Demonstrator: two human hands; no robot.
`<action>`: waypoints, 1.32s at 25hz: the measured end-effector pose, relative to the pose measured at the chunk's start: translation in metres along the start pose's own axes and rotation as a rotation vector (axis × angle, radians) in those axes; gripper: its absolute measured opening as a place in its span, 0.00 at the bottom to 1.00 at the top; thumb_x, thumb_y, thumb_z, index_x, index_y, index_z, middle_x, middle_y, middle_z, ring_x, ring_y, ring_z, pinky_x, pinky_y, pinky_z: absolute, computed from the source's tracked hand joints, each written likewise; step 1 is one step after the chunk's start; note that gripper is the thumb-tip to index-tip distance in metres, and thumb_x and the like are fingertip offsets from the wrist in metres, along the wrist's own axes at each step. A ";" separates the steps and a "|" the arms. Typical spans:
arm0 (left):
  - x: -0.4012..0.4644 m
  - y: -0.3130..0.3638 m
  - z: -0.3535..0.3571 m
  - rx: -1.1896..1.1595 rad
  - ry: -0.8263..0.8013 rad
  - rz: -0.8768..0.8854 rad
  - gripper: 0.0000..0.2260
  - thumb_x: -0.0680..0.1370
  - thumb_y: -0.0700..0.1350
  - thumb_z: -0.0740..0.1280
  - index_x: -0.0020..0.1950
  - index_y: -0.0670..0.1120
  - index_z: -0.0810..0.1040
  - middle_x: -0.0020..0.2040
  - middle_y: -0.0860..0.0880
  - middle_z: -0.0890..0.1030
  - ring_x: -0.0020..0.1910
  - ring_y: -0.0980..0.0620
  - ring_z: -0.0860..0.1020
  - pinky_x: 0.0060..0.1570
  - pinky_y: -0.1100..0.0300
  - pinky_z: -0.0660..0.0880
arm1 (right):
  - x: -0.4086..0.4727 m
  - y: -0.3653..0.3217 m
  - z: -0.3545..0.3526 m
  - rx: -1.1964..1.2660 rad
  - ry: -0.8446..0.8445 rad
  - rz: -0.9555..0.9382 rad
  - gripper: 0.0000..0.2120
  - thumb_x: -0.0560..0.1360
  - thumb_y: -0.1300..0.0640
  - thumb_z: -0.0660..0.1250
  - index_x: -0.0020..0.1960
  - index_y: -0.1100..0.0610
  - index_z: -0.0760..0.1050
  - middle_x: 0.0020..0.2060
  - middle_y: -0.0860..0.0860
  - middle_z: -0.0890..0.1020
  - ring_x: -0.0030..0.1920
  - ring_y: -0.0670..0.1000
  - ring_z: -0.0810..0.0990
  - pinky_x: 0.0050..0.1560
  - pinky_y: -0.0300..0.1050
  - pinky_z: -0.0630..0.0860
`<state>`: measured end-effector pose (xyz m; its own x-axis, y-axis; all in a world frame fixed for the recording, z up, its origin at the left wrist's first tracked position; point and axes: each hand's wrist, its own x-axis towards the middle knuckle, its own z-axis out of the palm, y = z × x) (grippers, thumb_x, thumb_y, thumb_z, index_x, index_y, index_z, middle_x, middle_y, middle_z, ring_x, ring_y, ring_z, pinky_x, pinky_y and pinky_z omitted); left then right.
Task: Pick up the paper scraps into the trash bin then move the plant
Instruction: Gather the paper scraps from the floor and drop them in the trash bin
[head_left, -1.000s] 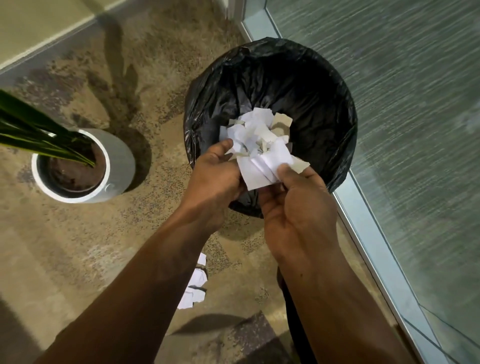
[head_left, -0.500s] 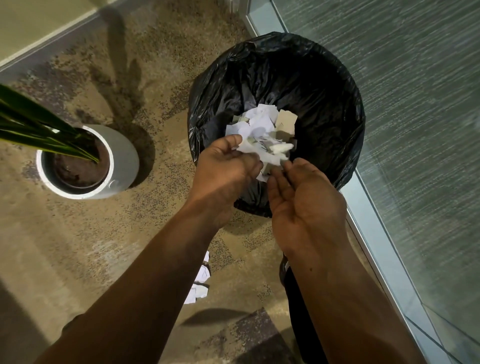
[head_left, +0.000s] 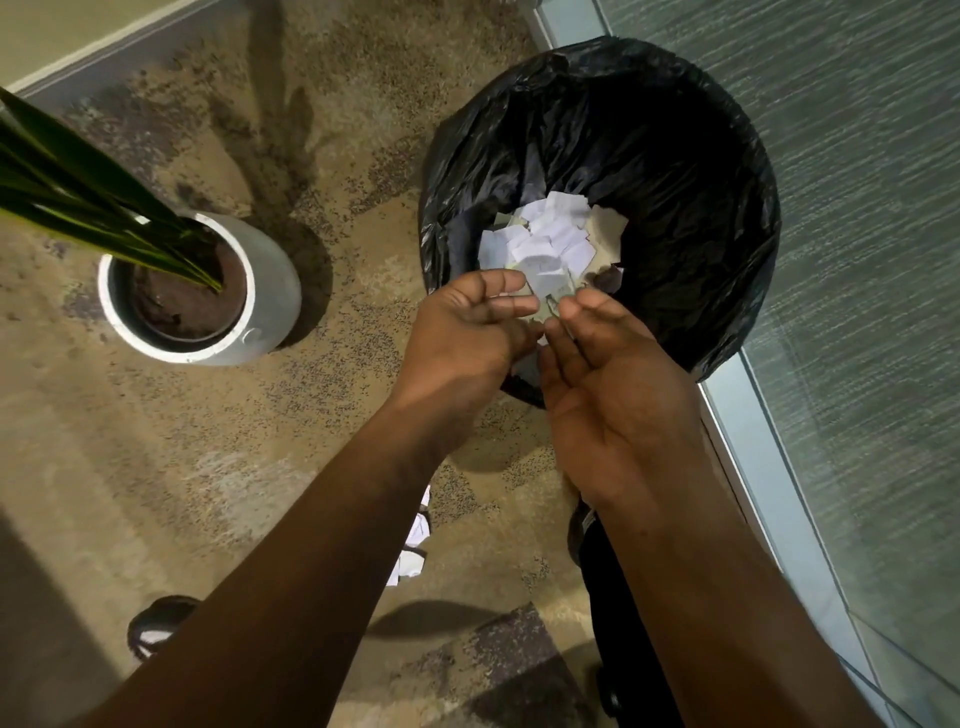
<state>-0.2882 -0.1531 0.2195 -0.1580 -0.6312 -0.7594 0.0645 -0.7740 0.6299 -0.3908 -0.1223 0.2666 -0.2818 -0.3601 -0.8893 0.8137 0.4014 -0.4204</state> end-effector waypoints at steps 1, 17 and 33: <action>-0.003 -0.003 -0.010 -0.016 -0.004 0.023 0.18 0.74 0.27 0.69 0.61 0.42 0.80 0.52 0.43 0.86 0.51 0.47 0.85 0.48 0.59 0.82 | -0.001 0.006 0.000 -0.019 -0.036 0.001 0.14 0.81 0.68 0.63 0.64 0.61 0.77 0.63 0.59 0.83 0.57 0.52 0.84 0.63 0.45 0.78; -0.076 -0.306 -0.273 0.490 0.363 -0.342 0.14 0.74 0.35 0.71 0.57 0.47 0.80 0.49 0.52 0.81 0.50 0.46 0.80 0.45 0.61 0.74 | 0.064 0.269 -0.136 -1.710 -0.351 -0.009 0.08 0.79 0.57 0.69 0.58 0.57 0.81 0.50 0.55 0.85 0.52 0.54 0.83 0.49 0.42 0.78; -0.051 -0.390 -0.260 1.055 0.242 -0.057 0.12 0.73 0.45 0.74 0.56 0.52 0.83 0.58 0.48 0.82 0.54 0.43 0.78 0.47 0.53 0.77 | 0.154 0.351 -0.149 -2.508 -0.491 -0.529 0.35 0.71 0.55 0.77 0.71 0.57 0.63 0.67 0.61 0.71 0.64 0.63 0.74 0.59 0.57 0.75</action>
<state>-0.0486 0.1678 -0.0296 0.0719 -0.6785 -0.7310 -0.8350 -0.4418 0.3281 -0.2247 0.0885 -0.0445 0.1815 -0.6005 -0.7787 -0.9832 -0.1272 -0.1311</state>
